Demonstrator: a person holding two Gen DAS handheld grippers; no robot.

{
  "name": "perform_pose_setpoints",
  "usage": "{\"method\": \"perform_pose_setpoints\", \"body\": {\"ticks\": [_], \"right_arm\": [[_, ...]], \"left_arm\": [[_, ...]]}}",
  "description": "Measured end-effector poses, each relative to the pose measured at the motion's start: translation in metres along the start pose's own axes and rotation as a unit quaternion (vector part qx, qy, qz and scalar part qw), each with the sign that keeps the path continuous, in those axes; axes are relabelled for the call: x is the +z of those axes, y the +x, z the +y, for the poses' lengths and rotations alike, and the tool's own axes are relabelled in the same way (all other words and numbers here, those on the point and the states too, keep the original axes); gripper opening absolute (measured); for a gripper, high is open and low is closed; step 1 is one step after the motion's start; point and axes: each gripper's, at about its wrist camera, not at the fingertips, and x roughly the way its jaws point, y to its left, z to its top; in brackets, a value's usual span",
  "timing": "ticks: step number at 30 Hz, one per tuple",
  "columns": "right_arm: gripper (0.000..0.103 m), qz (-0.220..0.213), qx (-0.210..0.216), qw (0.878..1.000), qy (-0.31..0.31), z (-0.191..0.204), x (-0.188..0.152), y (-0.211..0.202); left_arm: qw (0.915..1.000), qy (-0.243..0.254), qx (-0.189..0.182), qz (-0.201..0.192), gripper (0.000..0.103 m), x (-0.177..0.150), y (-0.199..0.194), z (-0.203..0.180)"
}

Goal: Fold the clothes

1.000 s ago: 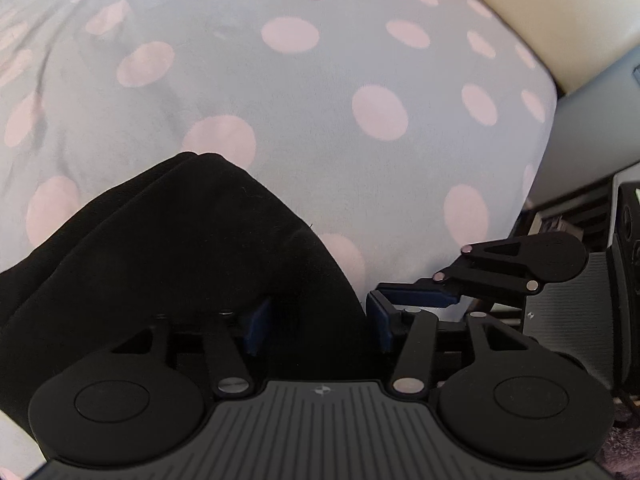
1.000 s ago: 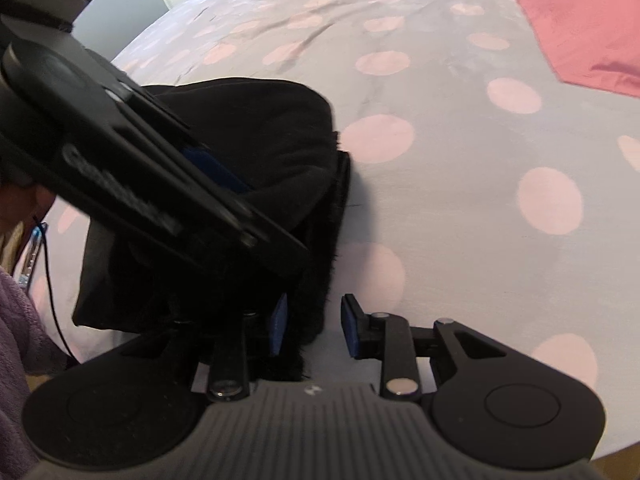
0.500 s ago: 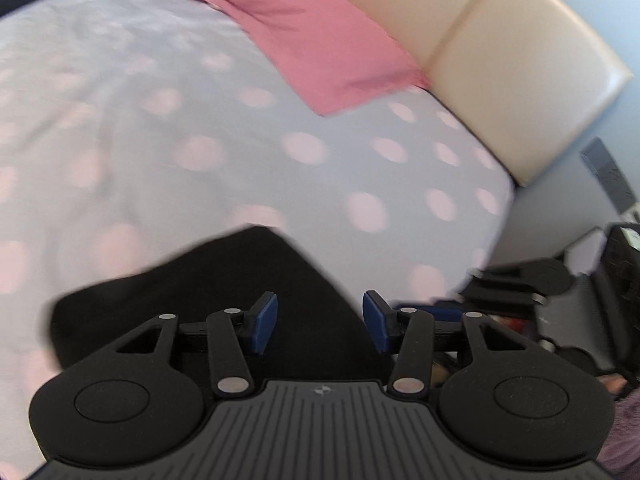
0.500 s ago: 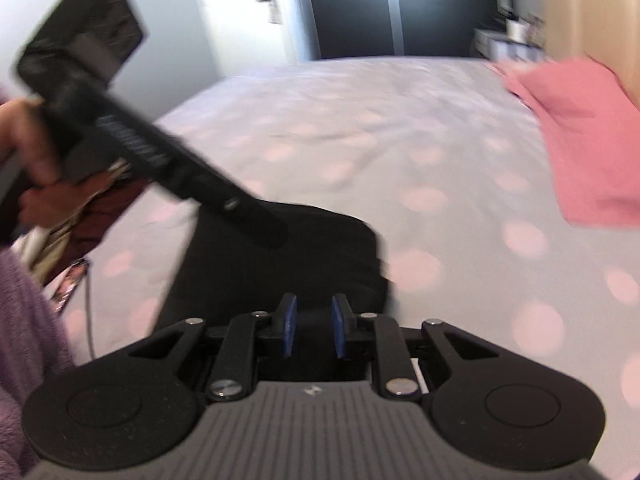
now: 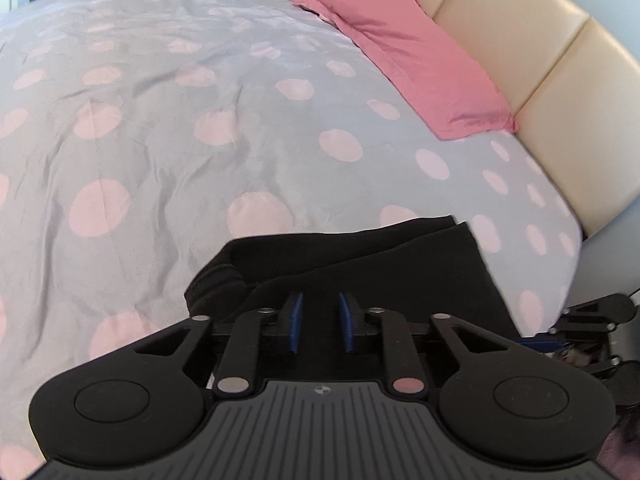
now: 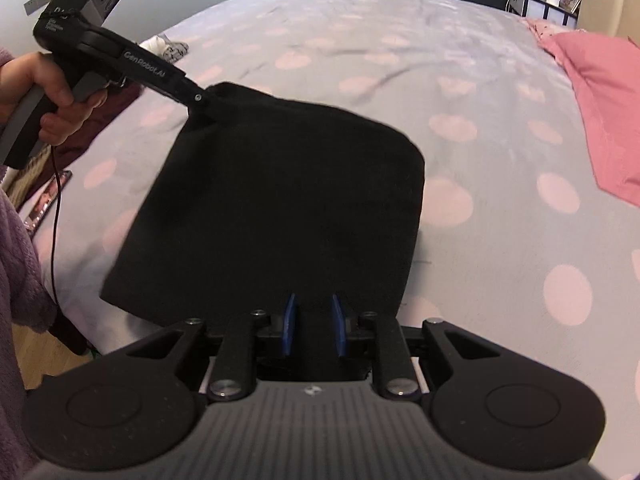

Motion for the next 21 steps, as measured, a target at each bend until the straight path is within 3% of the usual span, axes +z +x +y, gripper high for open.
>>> {"method": "perform_pose_setpoints", "body": {"ticks": [5, 8, 14, 17, 20, 21], "right_arm": [[0.022, 0.006, -0.015, 1.000, -0.025, 0.003, -0.006, 0.022], [0.020, 0.010, -0.012, 1.000, -0.026, 0.000, -0.003, 0.031], [0.020, 0.018, -0.006, 1.000, -0.022, -0.002, -0.001, 0.032], [0.020, 0.016, -0.008, 1.000, -0.020, 0.001, -0.002, 0.024], [0.024, 0.002, 0.005, 1.000, -0.005, 0.000, -0.003, 0.004], [0.038, -0.008, 0.009, 1.000, 0.002, -0.001, -0.005, -0.005]], "left_arm": [[0.9991, -0.028, 0.006, 0.031, 0.008, 0.005, 0.028, 0.017], [0.9988, -0.020, 0.017, 0.042, 0.003, 0.007, 0.043, 0.021], [0.9982, -0.022, 0.048, 0.029, 0.001, 0.009, 0.061, 0.015], [0.9983, -0.006, 0.057, 0.003, 0.001, 0.007, 0.051, 0.007], [0.9979, -0.008, 0.043, -0.049, 0.003, 0.001, 0.015, 0.004], [0.9971, -0.014, 0.039, -0.064, 0.006, -0.001, 0.001, 0.004]]}}
